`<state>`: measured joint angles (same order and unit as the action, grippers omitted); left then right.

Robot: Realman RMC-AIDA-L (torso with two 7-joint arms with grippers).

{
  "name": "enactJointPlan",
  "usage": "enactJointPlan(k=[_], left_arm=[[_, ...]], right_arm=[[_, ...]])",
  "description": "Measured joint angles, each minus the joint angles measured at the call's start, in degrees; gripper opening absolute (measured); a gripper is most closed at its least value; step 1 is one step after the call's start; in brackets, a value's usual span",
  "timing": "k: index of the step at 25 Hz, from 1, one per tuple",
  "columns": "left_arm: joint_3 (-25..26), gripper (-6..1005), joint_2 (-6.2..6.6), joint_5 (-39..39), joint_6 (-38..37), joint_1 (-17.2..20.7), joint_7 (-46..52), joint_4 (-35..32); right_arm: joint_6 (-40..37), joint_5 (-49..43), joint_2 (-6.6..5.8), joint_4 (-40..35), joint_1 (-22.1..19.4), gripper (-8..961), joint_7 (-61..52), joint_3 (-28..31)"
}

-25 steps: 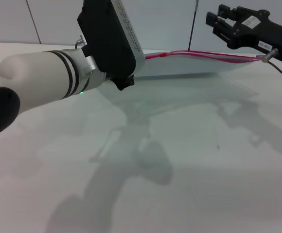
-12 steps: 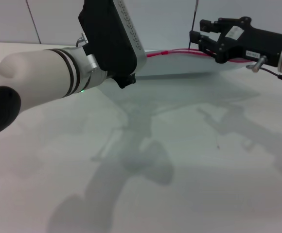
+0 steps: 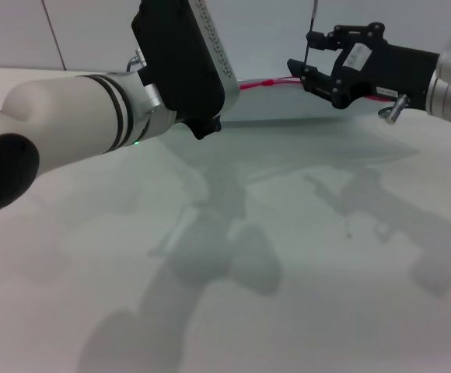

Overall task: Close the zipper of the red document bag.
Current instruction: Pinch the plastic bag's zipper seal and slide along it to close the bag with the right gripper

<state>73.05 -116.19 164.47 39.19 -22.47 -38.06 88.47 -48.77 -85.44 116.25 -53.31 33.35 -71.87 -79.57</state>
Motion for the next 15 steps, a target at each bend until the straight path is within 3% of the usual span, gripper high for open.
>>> enactJointPlan(k=[15], left_arm=[[0.5, 52, 0.00, -0.5, 0.0, -0.1, 0.0, 0.4]], right_arm=[[3.4, -0.6, -0.04, -4.7, -1.8, 448, 13.6, -8.7]])
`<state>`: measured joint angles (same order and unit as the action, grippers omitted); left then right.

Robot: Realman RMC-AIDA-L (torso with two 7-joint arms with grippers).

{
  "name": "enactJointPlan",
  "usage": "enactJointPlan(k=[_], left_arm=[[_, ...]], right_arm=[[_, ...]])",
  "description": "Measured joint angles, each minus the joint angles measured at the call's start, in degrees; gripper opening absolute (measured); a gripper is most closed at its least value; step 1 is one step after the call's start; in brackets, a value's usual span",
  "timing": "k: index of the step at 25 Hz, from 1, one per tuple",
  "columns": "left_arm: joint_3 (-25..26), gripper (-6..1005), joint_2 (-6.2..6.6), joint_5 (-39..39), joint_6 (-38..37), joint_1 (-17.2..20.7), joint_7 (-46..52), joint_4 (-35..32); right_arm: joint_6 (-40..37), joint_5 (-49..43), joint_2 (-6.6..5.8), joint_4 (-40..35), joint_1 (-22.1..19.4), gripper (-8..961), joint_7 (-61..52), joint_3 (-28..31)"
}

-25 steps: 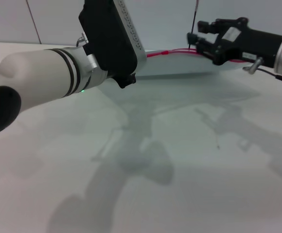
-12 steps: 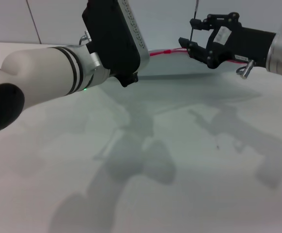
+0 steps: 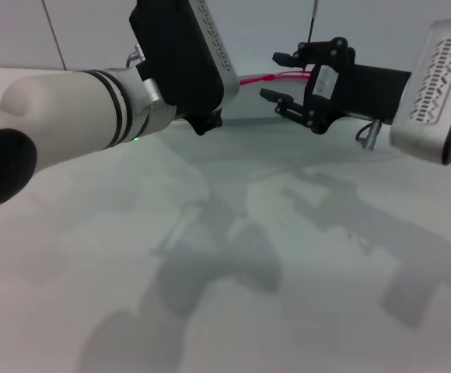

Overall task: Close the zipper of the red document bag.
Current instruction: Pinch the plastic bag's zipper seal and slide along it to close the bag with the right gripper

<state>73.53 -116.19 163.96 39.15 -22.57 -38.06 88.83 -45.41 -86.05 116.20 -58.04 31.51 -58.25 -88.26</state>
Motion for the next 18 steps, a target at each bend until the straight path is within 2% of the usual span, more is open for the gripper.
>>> enactJointPlan(k=[8, 18], left_arm=[[-0.6, 52, -0.07, -0.2, 0.2, 0.0, 0.0, 0.2], [-0.7, 52, -0.09, -0.2, 0.5, -0.5, 0.2, 0.4]], right_arm=[[9.3, 0.0, 0.08, -1.2, 0.0, 443, 2.1, -6.9], [10.8, 0.4, -0.01, -1.4, 0.0, 435, 2.2, -7.4]])
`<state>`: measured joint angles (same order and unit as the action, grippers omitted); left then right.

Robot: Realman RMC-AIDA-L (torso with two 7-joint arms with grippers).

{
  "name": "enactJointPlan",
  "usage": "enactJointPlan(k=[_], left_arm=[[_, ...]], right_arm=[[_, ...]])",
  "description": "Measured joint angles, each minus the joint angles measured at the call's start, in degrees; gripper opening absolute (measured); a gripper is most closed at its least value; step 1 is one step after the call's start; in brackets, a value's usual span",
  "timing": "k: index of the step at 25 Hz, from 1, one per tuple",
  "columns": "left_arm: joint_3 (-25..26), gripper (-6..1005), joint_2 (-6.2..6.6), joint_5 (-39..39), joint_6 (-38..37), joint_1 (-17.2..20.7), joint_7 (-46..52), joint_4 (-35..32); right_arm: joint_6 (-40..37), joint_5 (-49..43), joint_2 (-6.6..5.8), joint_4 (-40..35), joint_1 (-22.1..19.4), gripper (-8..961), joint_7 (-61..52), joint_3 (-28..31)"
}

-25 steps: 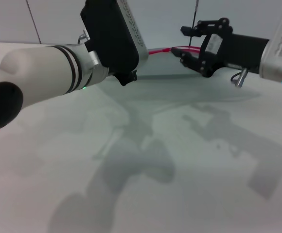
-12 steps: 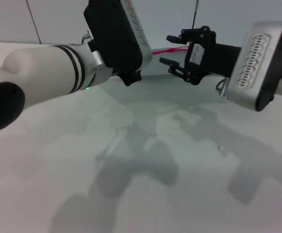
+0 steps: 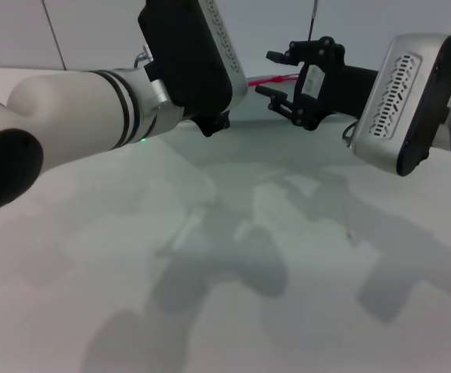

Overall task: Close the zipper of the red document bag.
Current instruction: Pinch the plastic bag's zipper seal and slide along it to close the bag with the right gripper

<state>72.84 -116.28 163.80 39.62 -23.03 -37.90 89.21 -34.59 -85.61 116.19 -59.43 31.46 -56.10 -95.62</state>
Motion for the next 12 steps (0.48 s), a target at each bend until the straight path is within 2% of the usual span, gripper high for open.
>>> enactJointPlan(k=[8, 12], left_arm=[[0.0, 52, 0.00, 0.0, 0.0, 0.0, 0.1, 0.0], [0.0, 53, 0.00, 0.0, 0.0, 0.0, 0.2, 0.0]], right_arm=[[0.7, 0.0, 0.06, 0.2, 0.0, 373, 0.0, 0.0], [0.7, 0.0, 0.08, 0.5, 0.1, 249, 0.0, -0.1]])
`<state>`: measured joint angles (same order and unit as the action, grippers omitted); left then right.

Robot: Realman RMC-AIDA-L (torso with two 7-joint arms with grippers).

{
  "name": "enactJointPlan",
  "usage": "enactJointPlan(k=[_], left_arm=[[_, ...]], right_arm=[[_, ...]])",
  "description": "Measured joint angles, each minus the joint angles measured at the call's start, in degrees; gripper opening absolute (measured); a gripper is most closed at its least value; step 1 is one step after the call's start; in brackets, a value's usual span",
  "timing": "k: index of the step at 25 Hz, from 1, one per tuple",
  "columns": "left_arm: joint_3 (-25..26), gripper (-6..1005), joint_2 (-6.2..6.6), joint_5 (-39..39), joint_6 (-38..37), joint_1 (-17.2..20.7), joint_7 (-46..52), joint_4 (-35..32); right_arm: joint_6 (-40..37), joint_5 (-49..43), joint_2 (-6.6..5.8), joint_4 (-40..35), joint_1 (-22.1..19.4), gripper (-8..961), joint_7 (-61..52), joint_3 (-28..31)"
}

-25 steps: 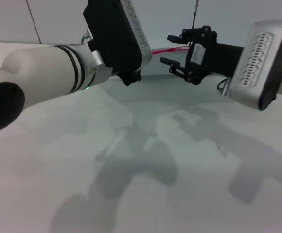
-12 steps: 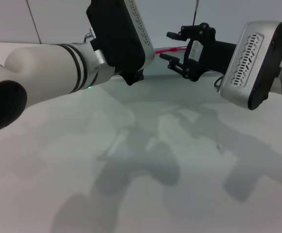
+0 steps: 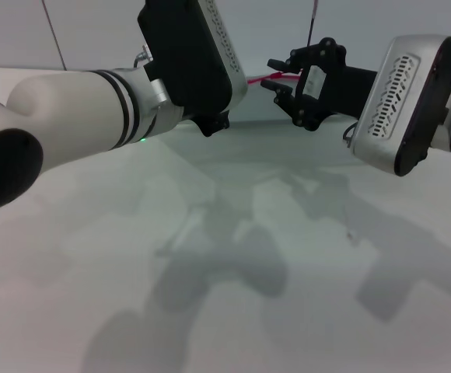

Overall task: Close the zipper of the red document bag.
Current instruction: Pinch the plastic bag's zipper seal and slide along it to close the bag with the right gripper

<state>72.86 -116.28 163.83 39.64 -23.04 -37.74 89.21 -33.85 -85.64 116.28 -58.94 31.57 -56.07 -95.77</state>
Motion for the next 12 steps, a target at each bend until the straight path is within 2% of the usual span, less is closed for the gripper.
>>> enactJointPlan(k=[1, 7, 12], left_arm=[[0.0, 53, 0.00, 0.0, 0.0, 0.0, 0.0, 0.0], [-0.2, 53, 0.00, 0.0, 0.0, 0.0, 0.0, 0.0], [-0.5, 53, 0.00, 0.0, 0.2, -0.1, -0.1, 0.0]], right_arm=[[0.0, -0.1, 0.00, 0.0, 0.0, 218, 0.0, 0.0], [0.8, -0.3, -0.01, 0.1, 0.2, 216, 0.0, -1.0], [5.0, -0.4, -0.06, 0.1, 0.3, 215, 0.0, -4.0]])
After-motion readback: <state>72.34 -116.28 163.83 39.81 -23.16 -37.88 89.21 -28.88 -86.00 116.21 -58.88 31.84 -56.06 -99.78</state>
